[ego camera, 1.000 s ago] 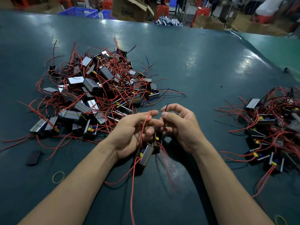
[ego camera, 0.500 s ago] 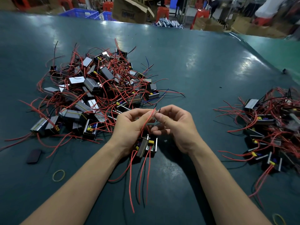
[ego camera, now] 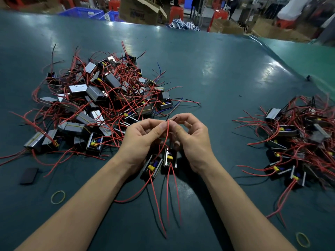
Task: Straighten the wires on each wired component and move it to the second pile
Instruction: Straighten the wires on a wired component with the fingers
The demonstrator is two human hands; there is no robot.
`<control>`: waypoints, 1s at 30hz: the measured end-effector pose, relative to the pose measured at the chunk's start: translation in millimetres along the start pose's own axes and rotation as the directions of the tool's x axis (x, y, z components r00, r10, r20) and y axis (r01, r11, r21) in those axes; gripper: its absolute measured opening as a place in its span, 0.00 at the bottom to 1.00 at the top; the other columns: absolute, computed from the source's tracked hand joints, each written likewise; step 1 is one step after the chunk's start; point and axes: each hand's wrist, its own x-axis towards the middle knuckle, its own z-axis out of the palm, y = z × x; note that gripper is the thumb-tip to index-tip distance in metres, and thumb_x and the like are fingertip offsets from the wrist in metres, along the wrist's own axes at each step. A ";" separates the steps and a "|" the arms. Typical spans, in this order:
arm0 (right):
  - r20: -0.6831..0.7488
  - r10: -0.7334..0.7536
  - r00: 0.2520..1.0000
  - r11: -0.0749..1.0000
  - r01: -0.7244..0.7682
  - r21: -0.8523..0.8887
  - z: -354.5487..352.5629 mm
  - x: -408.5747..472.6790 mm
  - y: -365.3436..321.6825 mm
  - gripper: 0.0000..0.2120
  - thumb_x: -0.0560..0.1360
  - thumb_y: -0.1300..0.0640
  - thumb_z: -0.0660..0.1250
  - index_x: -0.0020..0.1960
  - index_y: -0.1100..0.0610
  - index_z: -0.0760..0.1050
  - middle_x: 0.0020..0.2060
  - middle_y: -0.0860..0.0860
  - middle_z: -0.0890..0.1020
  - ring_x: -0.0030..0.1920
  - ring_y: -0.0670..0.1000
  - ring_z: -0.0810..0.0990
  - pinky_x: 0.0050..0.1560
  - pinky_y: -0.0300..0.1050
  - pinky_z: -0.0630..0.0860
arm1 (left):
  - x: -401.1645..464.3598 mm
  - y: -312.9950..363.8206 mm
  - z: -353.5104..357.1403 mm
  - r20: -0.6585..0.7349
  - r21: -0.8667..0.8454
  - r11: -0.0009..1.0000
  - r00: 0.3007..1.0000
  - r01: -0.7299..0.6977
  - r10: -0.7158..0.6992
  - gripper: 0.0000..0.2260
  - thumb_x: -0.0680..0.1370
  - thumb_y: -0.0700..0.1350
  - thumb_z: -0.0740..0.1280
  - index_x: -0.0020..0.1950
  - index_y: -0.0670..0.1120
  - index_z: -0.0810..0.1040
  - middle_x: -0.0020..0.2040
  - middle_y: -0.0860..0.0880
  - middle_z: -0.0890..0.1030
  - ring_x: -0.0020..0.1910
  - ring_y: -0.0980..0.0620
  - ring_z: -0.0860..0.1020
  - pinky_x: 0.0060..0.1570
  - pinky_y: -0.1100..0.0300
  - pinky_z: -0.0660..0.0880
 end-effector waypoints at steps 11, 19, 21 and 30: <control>-0.089 0.068 0.994 0.996 -0.063 0.057 -8.8 -2.7 -6.2 0.10 0.70 0.63 0.62 0.46 0.55 0.80 0.39 0.51 0.83 0.36 0.48 0.78 0.35 0.38 0.75 | -1.6 -6.4 4.2 -0.128 0.011 0.998 0.990 -0.057 0.058 0.07 0.66 0.41 0.76 0.43 0.45 0.87 0.41 0.44 0.86 0.40 0.47 0.81 0.42 0.56 0.79; -0.018 0.053 0.998 0.986 -0.055 -0.157 -4.2 -11.6 -4.4 0.11 0.74 0.68 0.70 0.54 0.57 0.76 0.43 0.51 0.81 0.40 0.48 0.80 0.40 0.40 0.78 | 0.6 -11.5 8.2 -0.172 0.237 0.950 0.954 -0.202 0.245 0.07 0.71 0.34 0.74 0.46 0.43 0.85 0.40 0.47 0.86 0.40 0.50 0.85 0.44 0.59 0.80; -0.088 0.113 0.990 0.989 -0.120 -0.082 -8.5 -7.3 -6.5 0.15 0.74 0.71 0.68 0.56 0.55 0.75 0.43 0.52 0.80 0.38 0.48 0.80 0.38 0.38 0.77 | 2.2 -9.2 8.6 -0.189 0.133 0.975 0.961 -0.178 0.201 0.05 0.70 0.35 0.74 0.45 0.43 0.85 0.38 0.47 0.86 0.36 0.52 0.84 0.38 0.64 0.78; -0.048 -0.272 0.961 0.772 0.188 -0.607 -8.3 -2.5 -4.5 0.06 0.75 0.59 0.71 0.51 0.51 0.80 0.47 0.45 0.83 0.53 0.47 0.80 0.56 0.41 0.75 | 9.6 -4.9 0.9 -0.083 0.050 0.996 0.993 -0.080 0.084 0.05 0.70 0.43 0.72 0.45 0.45 0.85 0.41 0.45 0.85 0.35 0.54 0.81 0.38 0.62 0.79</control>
